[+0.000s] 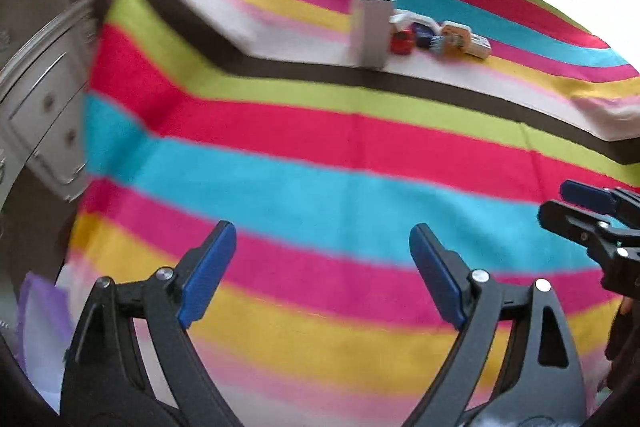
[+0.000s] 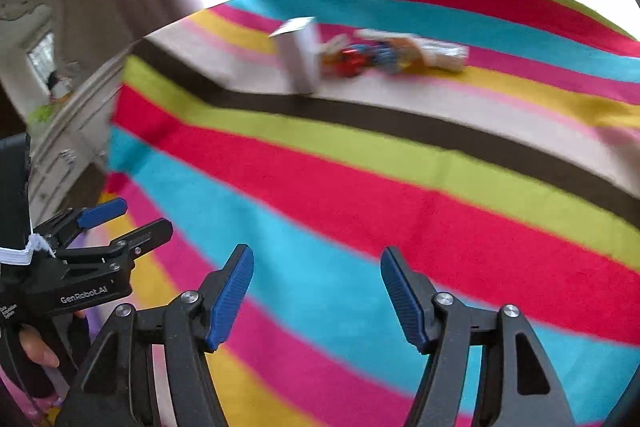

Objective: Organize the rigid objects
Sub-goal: 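Grasp the white plastic tray with the right gripper while the left grasps the silver-wrapped box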

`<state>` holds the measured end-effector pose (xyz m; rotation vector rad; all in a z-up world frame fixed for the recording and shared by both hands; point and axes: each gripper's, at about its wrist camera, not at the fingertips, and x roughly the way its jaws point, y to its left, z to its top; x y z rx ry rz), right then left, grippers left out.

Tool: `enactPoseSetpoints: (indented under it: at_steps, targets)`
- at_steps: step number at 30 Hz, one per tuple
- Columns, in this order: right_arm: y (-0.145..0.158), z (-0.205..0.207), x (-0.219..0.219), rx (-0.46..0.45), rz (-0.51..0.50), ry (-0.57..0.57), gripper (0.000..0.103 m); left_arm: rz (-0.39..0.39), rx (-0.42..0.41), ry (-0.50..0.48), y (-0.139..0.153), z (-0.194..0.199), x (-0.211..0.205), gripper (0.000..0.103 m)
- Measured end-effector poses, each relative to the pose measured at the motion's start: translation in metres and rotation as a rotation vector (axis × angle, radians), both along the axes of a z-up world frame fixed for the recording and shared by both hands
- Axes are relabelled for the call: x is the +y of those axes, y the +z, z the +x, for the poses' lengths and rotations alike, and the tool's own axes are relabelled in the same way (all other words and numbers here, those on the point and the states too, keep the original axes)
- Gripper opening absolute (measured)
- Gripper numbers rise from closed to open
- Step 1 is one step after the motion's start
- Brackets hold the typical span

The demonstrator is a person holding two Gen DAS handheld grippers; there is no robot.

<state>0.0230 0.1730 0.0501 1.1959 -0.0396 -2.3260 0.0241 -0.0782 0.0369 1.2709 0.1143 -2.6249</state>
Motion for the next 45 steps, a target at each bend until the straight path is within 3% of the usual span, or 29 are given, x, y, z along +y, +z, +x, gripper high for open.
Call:
enactPoseSetpoints:
  at_steps: [5, 11, 14, 20, 23, 24, 25, 26, 28, 30, 34, 39, 42, 43, 45]
  targets:
    - [-0.002, -0.039, 0.018, 0.049, 0.074, -0.025, 0.067, 0.002, 0.011, -0.028, -0.013, -0.041, 0.017, 0.090]
    - [0.007, -0.097, 0.006, 0.177, 0.193, 0.044, 0.067, 0.066, 0.001, 0.002, -0.027, -0.048, 0.013, 0.090]
    - [0.010, -0.132, -0.010, 0.301, 0.283, 0.117, 0.067, 0.107, 0.022, 0.015, -0.026, -0.045, 0.008, 0.092]
    - [-0.014, -0.193, -0.054, 0.424, 0.537, 0.261, 0.067, 0.107, 0.012, 0.005, -0.029, -0.048, 0.010, 0.099]
    - [-0.023, -0.206, -0.076, 0.466, 0.586, 0.363, 0.067, 0.110, 0.008, -0.003, -0.029, -0.049, 0.011, 0.101]
    - [-0.029, -0.212, -0.082, 0.448, 0.614, 0.390, 0.066, 0.111, 0.008, -0.004, -0.029, -0.049, 0.011, 0.101]
    - [-0.031, -0.214, -0.085, 0.440, 0.624, 0.402, 0.054, 0.113, 0.008, -0.004, -0.029, -0.048, 0.011, 0.101]
    - [-0.028, -0.215, -0.086, 0.426, 0.581, 0.420, 0.042, 0.113, 0.009, -0.004, -0.029, -0.048, 0.011, 0.101]
    - [-0.020, -0.213, -0.081, 0.394, 0.517, 0.400, 0.043, 0.112, 0.009, -0.004, -0.029, -0.047, 0.011, 0.101]
    - [-0.002, -0.196, -0.065, 0.377, 0.388, 0.380, 0.043, 0.107, 0.005, -0.004, -0.029, -0.047, 0.012, 0.101]
    - [0.017, -0.155, -0.013, 0.264, 0.187, 0.283, 0.043, 0.096, -0.006, -0.009, -0.030, -0.049, 0.013, 0.102]
    - [0.008, -0.089, 0.060, 0.168, 0.105, 0.149, 0.043, 0.076, -0.044, -0.002, -0.029, -0.060, 0.017, 0.103]
    - [0.003, -0.056, 0.079, 0.176, 0.138, 0.123, 0.042, 0.095, -0.054, 0.020, -0.026, -0.086, 0.013, 0.103]
    - [0.003, -0.049, 0.080, 0.173, 0.147, 0.119, 0.029, 0.087, -0.054, 0.033, -0.025, -0.098, 0.010, 0.103]
    - [0.001, -0.035, 0.088, 0.163, 0.147, 0.088, 0.025, 0.045, -0.021, 0.045, -0.020, -0.129, 0.007, 0.103]
